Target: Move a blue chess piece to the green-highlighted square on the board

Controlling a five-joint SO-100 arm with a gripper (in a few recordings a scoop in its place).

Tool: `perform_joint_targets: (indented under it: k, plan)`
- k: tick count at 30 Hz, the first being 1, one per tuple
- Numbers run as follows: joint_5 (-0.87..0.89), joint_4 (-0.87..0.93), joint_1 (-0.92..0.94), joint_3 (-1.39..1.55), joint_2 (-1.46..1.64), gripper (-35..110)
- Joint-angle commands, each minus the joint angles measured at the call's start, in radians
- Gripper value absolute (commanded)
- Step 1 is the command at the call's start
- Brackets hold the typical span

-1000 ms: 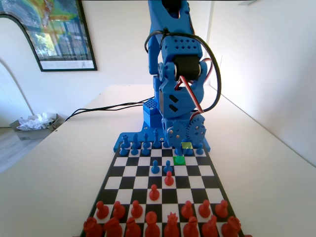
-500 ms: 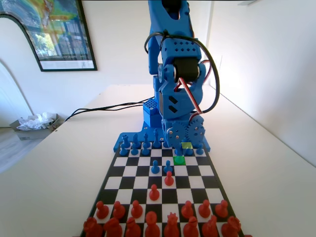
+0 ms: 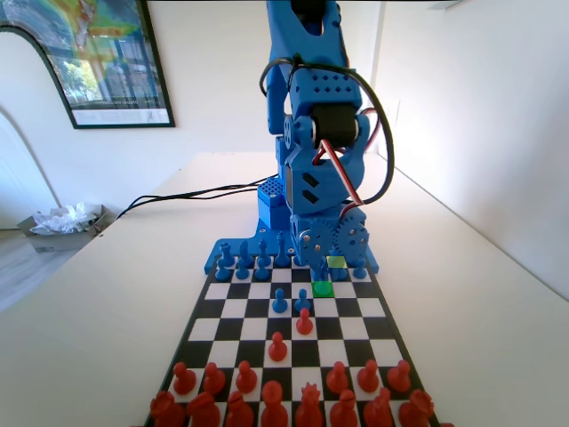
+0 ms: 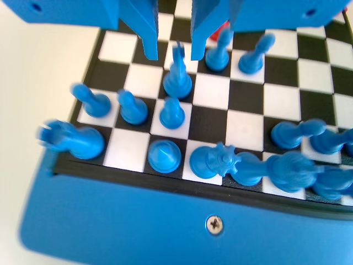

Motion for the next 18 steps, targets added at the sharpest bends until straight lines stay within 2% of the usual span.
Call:
perform_joint_targets:
  k: [1,7,18]
  plan:
    - [0.015,0.077,-0.029,-0.084,0.115,7]
    - [0.040,0.227,-0.055,-0.163,0.239,1]
    - [0.044,0.500,-0.114,-0.201,0.600,1]
